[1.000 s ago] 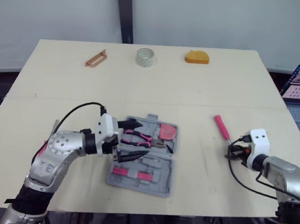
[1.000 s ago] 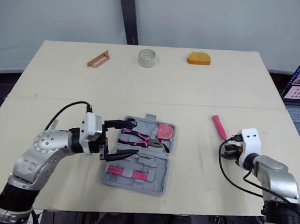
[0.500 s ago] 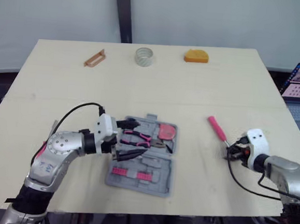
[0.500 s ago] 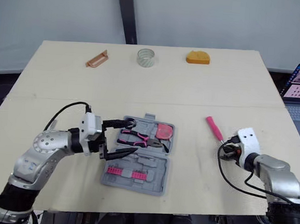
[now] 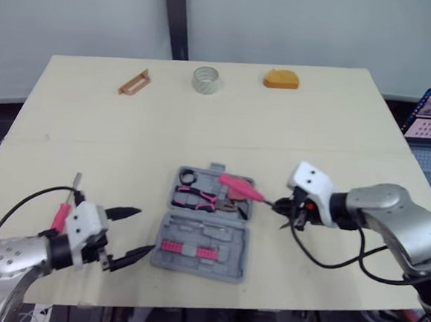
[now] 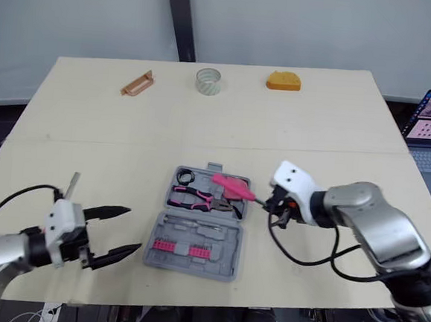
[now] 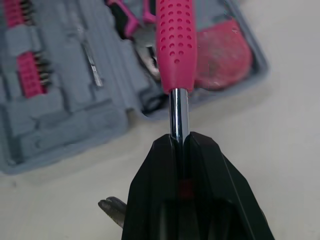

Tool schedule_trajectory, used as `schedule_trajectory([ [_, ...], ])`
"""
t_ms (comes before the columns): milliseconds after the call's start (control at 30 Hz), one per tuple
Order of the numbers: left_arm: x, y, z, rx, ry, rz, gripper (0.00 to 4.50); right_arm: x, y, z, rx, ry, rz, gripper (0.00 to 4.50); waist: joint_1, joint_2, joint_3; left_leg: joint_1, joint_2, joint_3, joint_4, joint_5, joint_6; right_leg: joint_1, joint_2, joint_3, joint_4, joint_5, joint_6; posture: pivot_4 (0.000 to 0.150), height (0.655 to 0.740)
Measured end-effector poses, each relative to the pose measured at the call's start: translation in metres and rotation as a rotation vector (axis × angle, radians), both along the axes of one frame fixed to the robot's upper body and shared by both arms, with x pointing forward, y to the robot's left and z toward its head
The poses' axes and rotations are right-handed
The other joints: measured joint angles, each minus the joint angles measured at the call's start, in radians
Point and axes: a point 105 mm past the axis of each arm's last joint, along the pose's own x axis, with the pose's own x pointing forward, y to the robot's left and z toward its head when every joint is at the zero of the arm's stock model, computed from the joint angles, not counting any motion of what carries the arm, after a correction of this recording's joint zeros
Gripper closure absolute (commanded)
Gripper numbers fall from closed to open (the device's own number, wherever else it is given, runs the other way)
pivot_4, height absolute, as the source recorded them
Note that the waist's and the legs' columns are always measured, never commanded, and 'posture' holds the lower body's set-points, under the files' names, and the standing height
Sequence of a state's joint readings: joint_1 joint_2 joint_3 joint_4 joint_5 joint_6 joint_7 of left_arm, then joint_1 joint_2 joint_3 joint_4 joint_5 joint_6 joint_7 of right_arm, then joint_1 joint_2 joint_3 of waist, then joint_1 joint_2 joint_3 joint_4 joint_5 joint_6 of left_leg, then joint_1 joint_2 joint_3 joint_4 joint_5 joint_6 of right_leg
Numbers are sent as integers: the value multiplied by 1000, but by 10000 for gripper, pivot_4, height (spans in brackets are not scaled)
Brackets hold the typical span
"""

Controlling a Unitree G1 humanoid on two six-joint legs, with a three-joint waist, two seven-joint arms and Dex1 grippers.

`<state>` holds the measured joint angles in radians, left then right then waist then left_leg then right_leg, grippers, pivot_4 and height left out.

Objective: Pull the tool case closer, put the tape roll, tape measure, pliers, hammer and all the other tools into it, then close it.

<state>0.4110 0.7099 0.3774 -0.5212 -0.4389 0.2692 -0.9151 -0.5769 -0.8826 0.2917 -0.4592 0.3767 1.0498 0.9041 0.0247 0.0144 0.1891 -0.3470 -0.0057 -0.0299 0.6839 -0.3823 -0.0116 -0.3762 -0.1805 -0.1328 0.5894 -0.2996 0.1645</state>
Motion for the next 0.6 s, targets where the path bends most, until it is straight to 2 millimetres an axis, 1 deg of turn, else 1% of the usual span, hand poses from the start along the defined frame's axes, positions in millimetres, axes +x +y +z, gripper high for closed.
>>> schedule_trajectory([
  [133,-22,4,-8,7,24,14,0,-14,29,-2,-23,38,108,44314,1,0,0,-2,0,-1,0,0,0,-1,0,-1,-1,0,0,1500,7400],
  [200,-28,4,-12,12,31,16,0,-20,37,-7,-48,54,150,44314,1,0,0,-2,0,-1,0,0,0,-1,0,-1,-1,0,0,1500,7400],
  [300,-33,4,-15,3,34,30,0,-23,47,-13,-99,65,183,44314,-1,0,0,-2,0,-1,0,0,0,-1,0,0,0,0,0,1500,7400],
  [367,-33,0,-11,2,11,23,0,-23,55,-11,-115,53,198,44314,-1,0,0,-2,0,-1,0,0,0,-2,0,-1,0,0,0,1500,7400],
  [467,-34,-2,-13,-7,16,37,0,-26,59,-15,-147,59,208,44314,-3,0,0,-3,0,-1,0,0,0,-3,1,-1,0,0,0,1500,7400],
  [600,-36,-4,-14,-11,19,48,0,-37,64,-26,-201,90,249,44314,-3,0,0,-4,0,0,1,0,0,-5,1,0,1,0,0,1500,7400],
])
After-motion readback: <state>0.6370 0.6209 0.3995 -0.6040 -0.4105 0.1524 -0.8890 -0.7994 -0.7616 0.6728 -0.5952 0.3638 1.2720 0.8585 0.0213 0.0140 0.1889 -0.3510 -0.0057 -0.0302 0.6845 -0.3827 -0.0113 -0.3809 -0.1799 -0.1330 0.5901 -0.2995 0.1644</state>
